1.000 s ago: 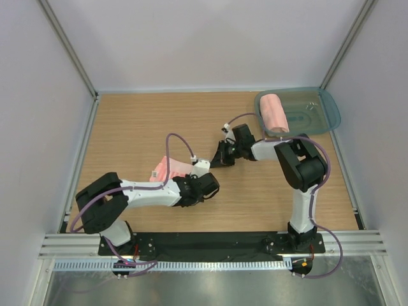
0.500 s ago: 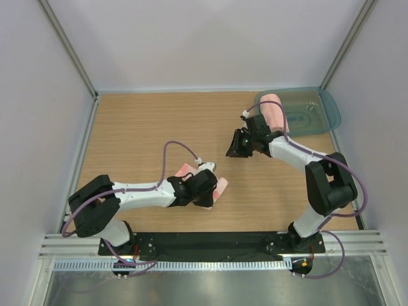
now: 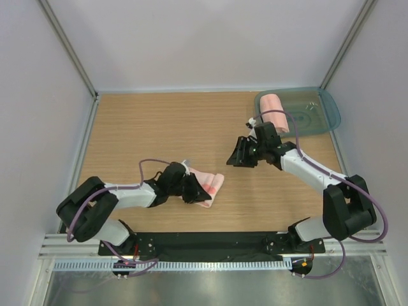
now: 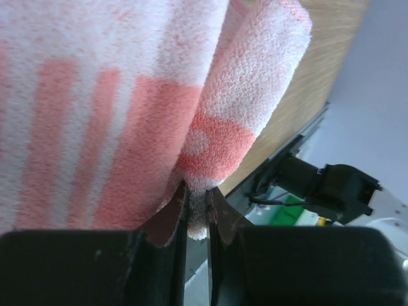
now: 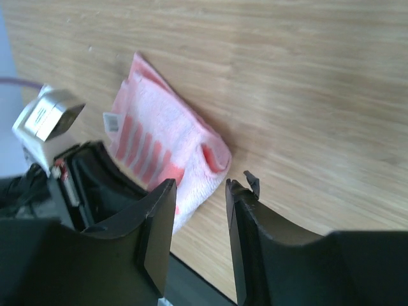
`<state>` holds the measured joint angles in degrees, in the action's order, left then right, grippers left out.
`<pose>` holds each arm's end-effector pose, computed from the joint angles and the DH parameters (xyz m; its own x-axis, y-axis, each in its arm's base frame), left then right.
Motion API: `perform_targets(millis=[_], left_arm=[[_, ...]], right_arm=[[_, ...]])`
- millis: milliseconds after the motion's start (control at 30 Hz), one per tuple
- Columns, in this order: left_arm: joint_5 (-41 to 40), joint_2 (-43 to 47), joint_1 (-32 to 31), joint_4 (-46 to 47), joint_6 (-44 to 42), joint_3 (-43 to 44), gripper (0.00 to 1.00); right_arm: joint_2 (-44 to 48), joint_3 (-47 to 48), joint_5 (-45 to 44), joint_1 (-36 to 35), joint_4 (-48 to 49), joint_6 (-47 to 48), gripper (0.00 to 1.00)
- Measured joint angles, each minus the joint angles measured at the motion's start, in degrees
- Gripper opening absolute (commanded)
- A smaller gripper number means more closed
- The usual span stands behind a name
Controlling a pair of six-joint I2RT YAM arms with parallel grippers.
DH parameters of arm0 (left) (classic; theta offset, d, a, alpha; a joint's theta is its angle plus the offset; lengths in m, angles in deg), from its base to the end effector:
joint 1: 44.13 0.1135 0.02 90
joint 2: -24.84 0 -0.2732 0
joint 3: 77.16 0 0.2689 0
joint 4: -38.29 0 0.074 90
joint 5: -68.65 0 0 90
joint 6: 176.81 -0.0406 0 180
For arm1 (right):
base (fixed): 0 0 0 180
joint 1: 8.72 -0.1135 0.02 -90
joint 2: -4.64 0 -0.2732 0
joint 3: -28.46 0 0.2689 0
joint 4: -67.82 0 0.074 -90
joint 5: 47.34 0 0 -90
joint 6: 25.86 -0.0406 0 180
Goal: Roll the towels
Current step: Roll the towel
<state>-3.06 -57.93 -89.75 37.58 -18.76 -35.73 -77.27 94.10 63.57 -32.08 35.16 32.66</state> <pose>0.1805 -0.2027 0.1315 -0.9557 -0.2825 -0.0826 -0.1199 0.6300 -0.7673 0.2818 0.1375 0.2243 -0.8961 0.1443 -0.4198 -0.1380 0.8082 0.5725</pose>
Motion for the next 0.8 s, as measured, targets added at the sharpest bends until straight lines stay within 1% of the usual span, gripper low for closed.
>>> perform_targets(millis=[100, 200, 333, 433, 600, 800], left_arm=[[5.4, -2.1, 3.3, 9.7, 6.8, -4.4, 0.0], [9.1, -5.9, 5.2, 18.1, 12.4, -7.4, 0.0], [11.1, -8.3, 6.3, 23.8, 17.2, -9.3, 0.0], [11.9, -8.9, 7.3, 26.0, 19.2, -10.4, 0.0], [15.1, -11.4, 11.2, 32.2, 23.5, -13.4, 0.0], [17.7, -15.1, 12.9, 42.1, 24.8, -15.2, 0.0]], right_arm=[[1.8, -4.5, 4.9, -0.3, 4.4, -1.8, 0.47], [2.0, -7.7, 8.0, -1.2, 7.8, -3.1, 0.49], [1.5, -10.8, 10.1, -4.0, 12.2, -4.5, 0.52], [0.2, -12.6, 10.8, -6.2, 16.2, -5.4, 0.53], [-3.2, -14.4, 11.2, -8.2, 21.2, -6.2, 0.53], [-7.0, -14.7, 11.2, -9.1, 25.9, -6.9, 0.55]])
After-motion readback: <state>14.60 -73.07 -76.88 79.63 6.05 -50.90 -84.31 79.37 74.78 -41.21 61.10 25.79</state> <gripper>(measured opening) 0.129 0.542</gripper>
